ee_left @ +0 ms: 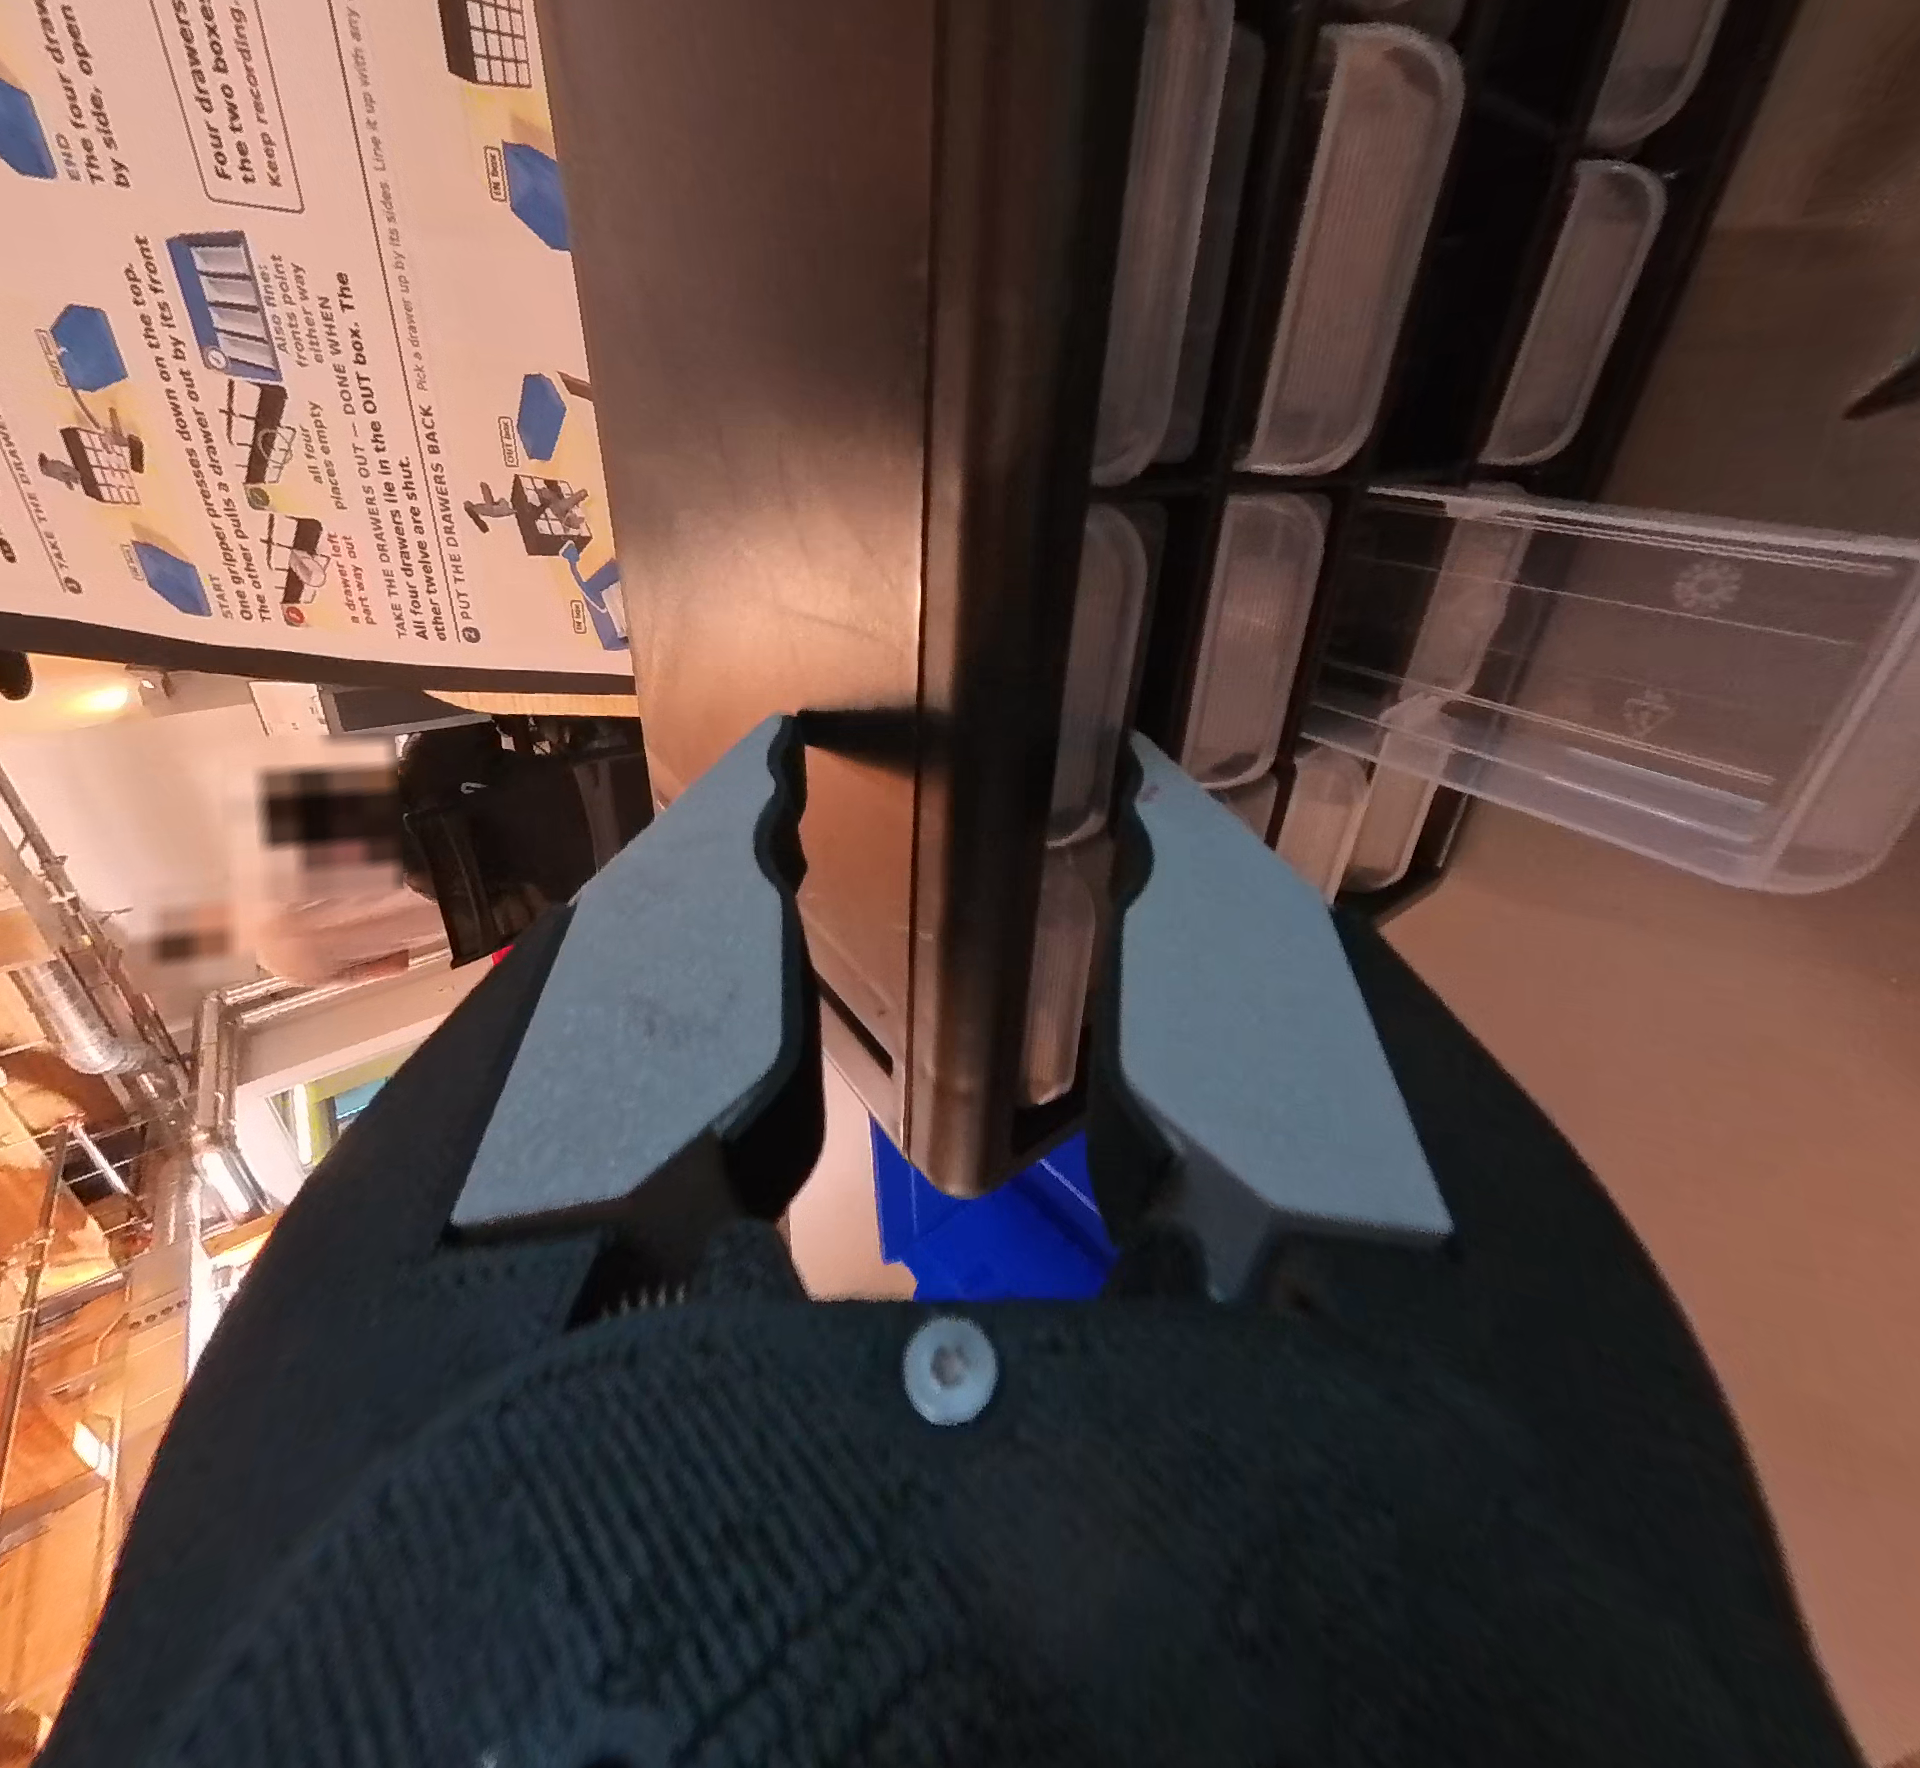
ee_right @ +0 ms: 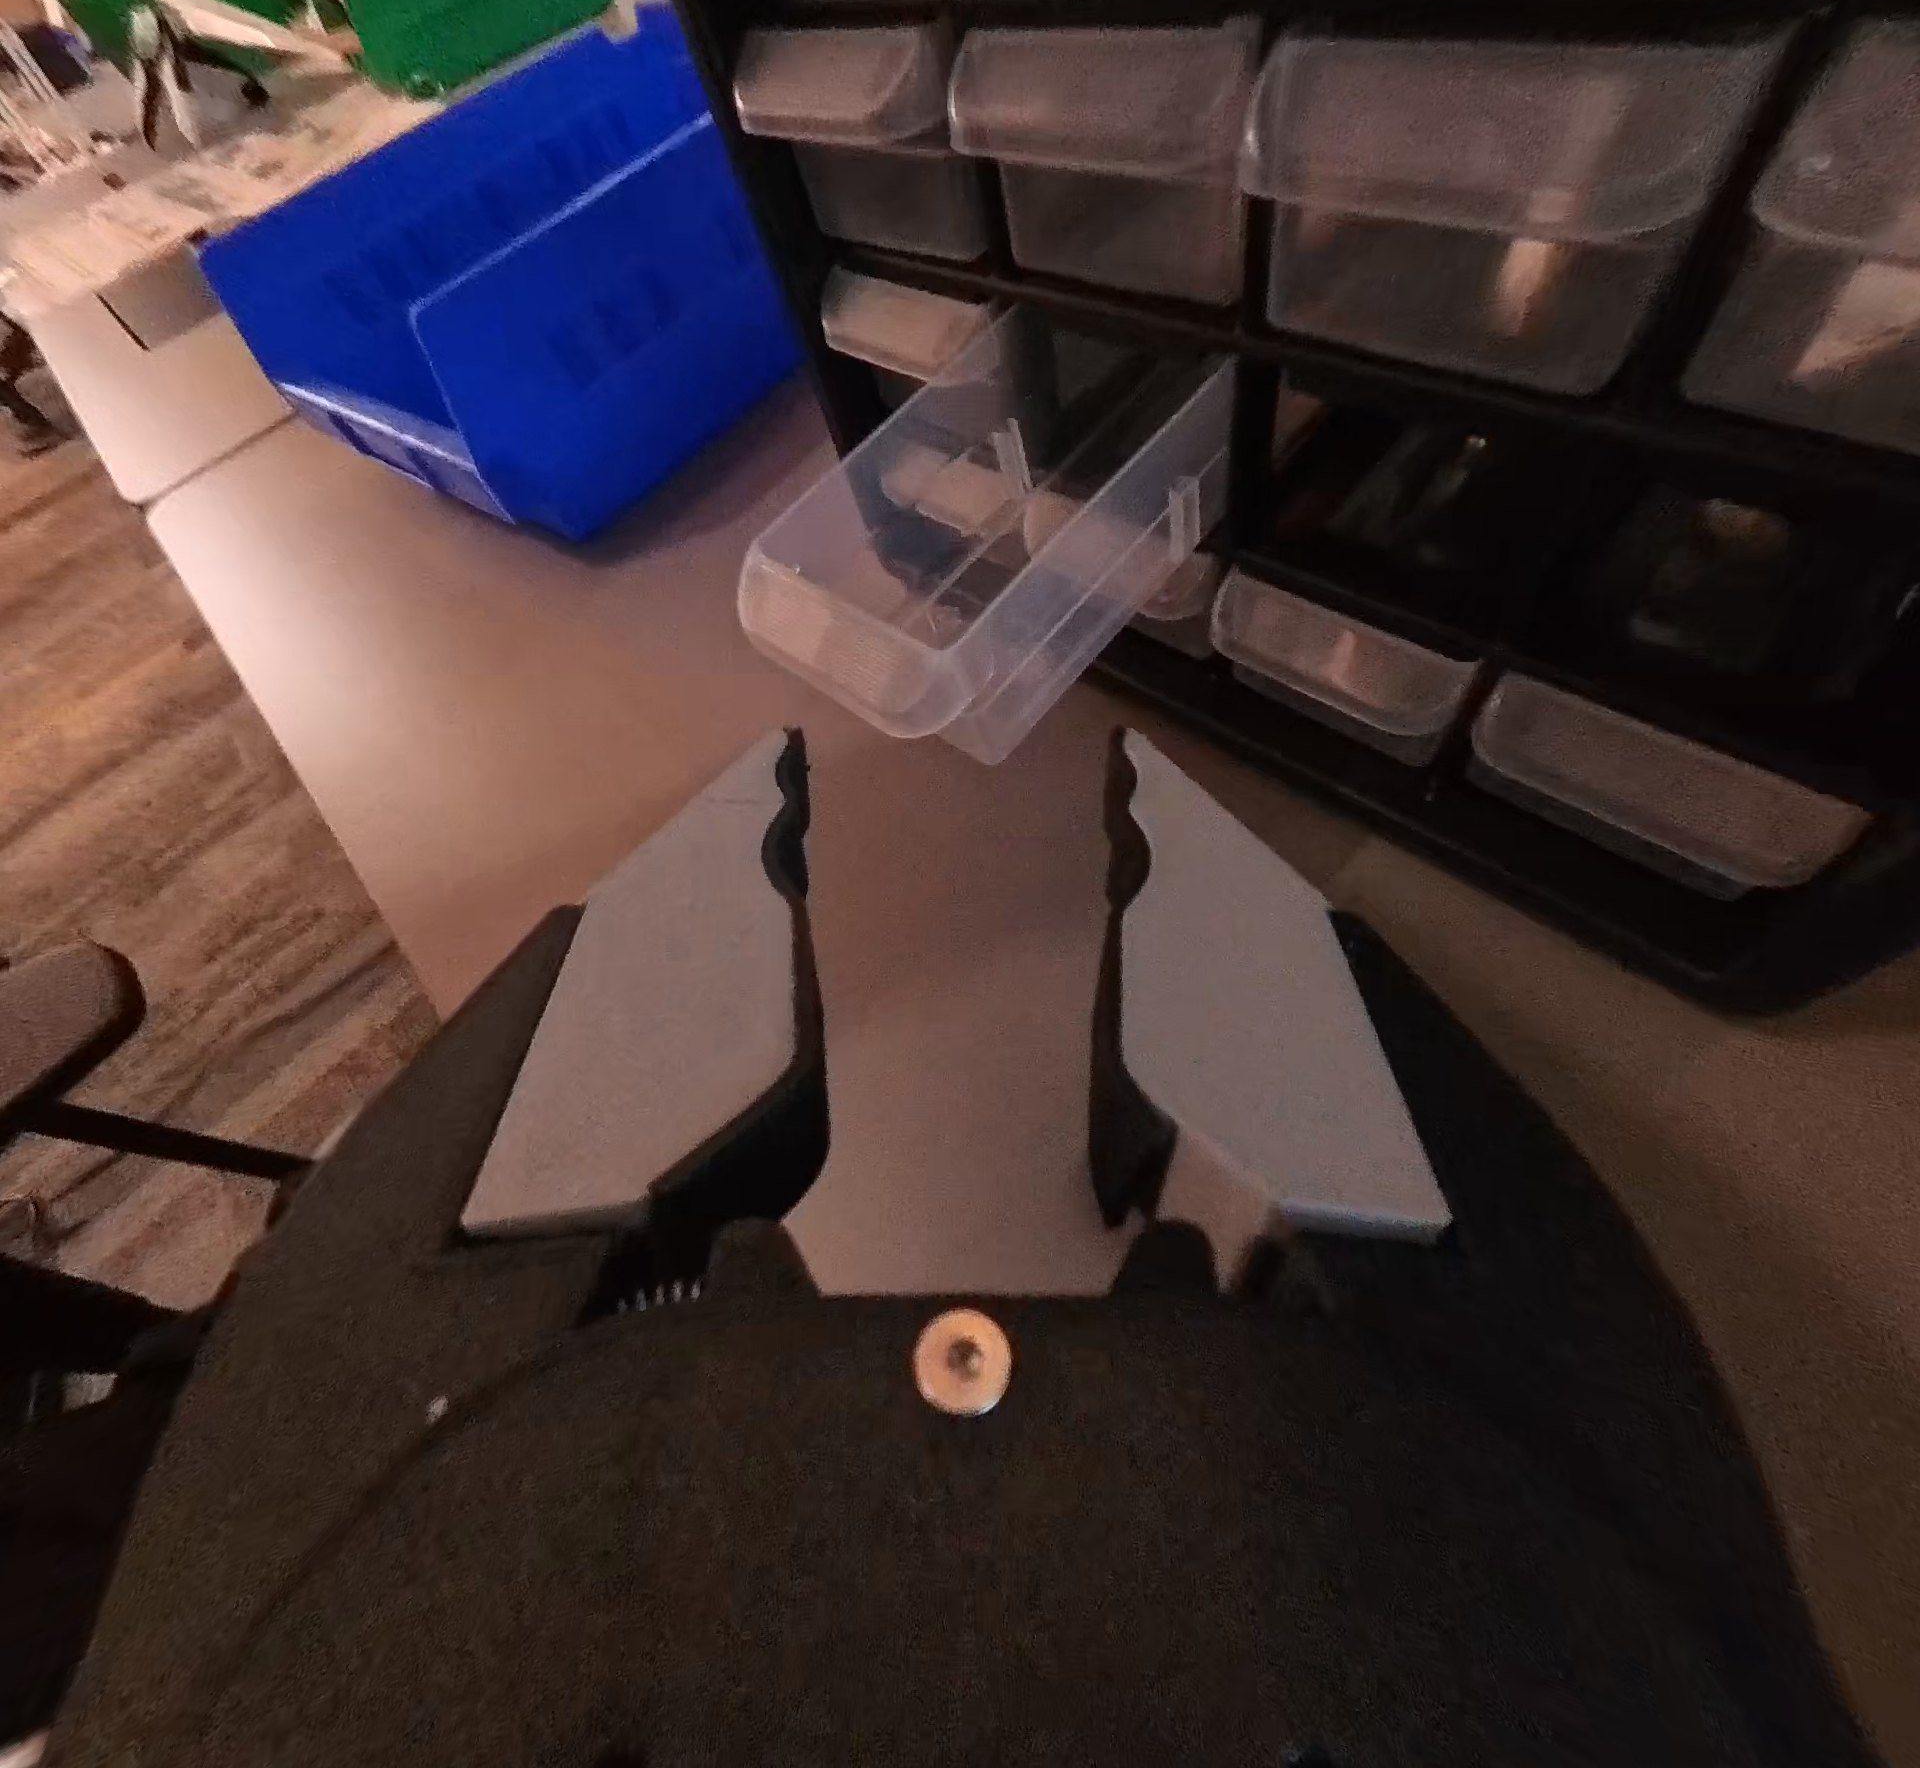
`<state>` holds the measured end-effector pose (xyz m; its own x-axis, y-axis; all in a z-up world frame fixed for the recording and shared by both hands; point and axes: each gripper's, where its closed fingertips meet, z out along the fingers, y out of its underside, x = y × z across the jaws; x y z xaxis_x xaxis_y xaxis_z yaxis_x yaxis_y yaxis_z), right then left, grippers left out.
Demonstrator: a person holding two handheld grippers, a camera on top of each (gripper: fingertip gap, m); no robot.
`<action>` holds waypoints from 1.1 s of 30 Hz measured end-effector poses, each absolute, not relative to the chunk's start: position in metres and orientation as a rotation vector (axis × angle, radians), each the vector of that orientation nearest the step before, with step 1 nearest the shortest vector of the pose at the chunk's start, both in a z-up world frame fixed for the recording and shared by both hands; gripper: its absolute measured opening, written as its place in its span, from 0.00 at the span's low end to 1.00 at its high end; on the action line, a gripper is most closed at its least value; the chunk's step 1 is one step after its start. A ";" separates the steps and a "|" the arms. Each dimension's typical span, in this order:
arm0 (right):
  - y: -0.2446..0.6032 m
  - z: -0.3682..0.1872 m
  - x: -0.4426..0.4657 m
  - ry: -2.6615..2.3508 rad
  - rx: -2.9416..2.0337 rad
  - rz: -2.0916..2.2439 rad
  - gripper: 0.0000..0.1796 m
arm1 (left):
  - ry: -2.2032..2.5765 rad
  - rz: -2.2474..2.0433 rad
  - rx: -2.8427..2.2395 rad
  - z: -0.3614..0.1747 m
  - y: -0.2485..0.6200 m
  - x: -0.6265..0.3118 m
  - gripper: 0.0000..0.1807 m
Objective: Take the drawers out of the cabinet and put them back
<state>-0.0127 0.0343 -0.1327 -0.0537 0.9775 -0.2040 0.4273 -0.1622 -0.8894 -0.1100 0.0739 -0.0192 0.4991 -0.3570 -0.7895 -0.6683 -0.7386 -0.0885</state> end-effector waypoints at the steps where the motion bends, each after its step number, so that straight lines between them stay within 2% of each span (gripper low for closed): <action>1: 0.035 -0.140 -0.015 -1.534 -1.649 1.146 0.31 | 0.850 1.116 -2.364 -0.019 0.074 -0.110 0.32; 8: 0.032 -0.164 -0.016 -1.698 -1.586 0.942 0.31 | 0.853 1.129 -2.366 -0.019 0.074 -0.110 0.32; 11: 0.044 -0.159 -0.004 -1.760 -1.511 0.779 0.29 | 0.861 1.123 -2.371 -0.019 0.074 -0.110 0.32; 13: 0.049 -0.147 0.002 -1.812 -1.434 0.699 0.24 | 0.861 1.116 -2.375 -0.019 0.074 -0.110 0.31; 20: 0.035 -0.091 -0.009 -1.956 -1.067 0.484 0.34 | 0.854 1.111 -2.373 -0.019 0.074 -0.110 0.31; 23: 0.022 -0.096 -0.021 -2.046 -0.935 0.394 0.40 | 0.854 1.116 -2.370 -0.019 0.074 -0.110 0.31; 28: 0.025 -0.119 -0.045 -2.140 -0.869 0.258 0.43 | 0.855 1.115 -2.378 -0.019 0.074 -0.110 0.31; 31: 0.035 -0.136 -0.054 -2.190 -0.886 0.173 0.39 | 0.857 1.122 -2.380 -0.019 0.074 -0.110 0.31; 33: 0.030 -0.144 -0.053 -2.249 -0.884 0.187 0.23 | 0.856 1.122 -2.379 -0.019 0.074 -0.110 0.31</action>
<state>-0.0530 0.0301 -0.1438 -0.5201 0.6443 0.5607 0.5426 0.7562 -0.3656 -0.1099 0.0740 -0.0188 0.4975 -0.3651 -0.7869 -0.6627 -0.7453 -0.0731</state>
